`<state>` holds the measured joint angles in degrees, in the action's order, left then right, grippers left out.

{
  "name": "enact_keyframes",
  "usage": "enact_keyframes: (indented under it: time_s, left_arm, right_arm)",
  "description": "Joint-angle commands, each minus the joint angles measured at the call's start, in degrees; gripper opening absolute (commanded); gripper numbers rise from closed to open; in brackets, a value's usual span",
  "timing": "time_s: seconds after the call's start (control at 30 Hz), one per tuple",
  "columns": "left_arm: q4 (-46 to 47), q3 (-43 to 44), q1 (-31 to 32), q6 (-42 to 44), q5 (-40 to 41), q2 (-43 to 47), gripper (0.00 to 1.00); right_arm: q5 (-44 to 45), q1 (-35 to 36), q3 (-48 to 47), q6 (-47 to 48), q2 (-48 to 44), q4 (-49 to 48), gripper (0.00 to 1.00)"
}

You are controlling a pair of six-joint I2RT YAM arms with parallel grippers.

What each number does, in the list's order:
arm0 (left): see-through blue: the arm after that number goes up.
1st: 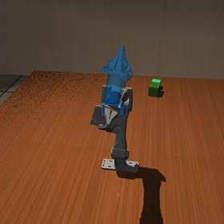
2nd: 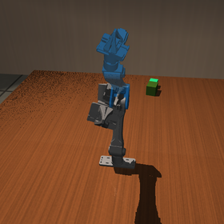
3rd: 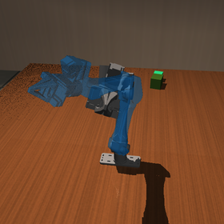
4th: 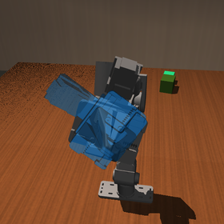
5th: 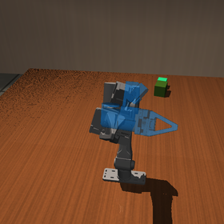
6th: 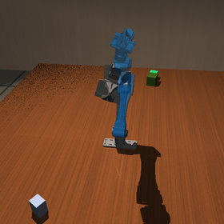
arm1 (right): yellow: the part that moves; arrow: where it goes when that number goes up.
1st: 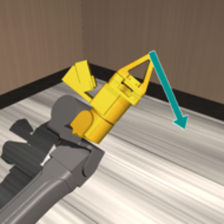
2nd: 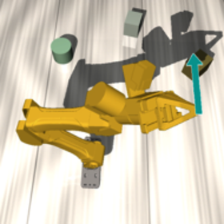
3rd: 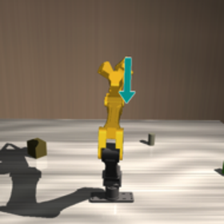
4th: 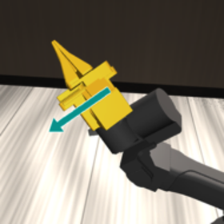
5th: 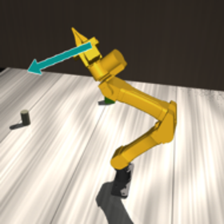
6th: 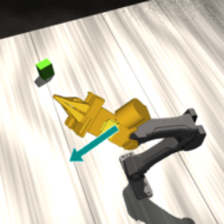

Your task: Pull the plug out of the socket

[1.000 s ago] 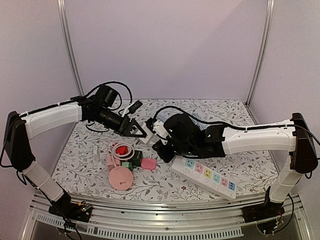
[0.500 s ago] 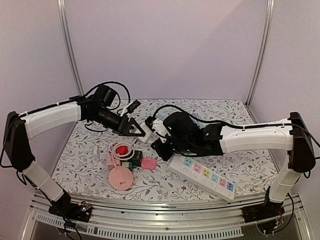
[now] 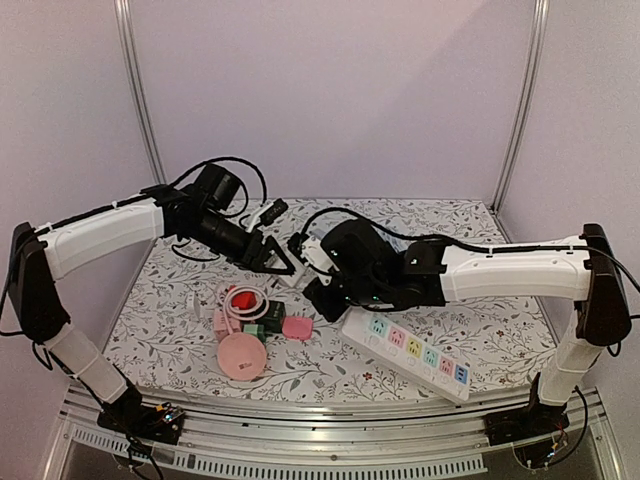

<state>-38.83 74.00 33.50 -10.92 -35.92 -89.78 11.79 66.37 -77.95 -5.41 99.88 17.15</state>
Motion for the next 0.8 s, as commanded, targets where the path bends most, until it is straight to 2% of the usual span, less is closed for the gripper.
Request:
enact_keyframes:
  time_s: [0.0, 0.23, 0.47, 0.77]
  left_arm:
    - [-4.63, -0.66, -1.31, 1.73, 9.64, -2.72, 0.04]
    - [-0.94, -1.67, -2.0, 1.36, -3.84, 0.67, 0.04]
    - [3.79, -3.2, -5.33, -0.9, -13.55, 3.64, 0.04]
    - [5.6, -3.85, -6.95, -2.28, -15.19, 4.16, 0.04]
  right_arm:
    - [2.1, 1.33, -2.44, -0.61, -4.14, -4.56, 0.0]
    - [2.42, -1.3, 3.69, -1.71, -3.16, -7.4, 0.0]
    - [2.94, -4.36, 8.31, -3.23, 1.63, -9.94, 0.0]
    - [2.98, -4.75, 5.87, -2.84, 6.07, -9.83, 0.0]
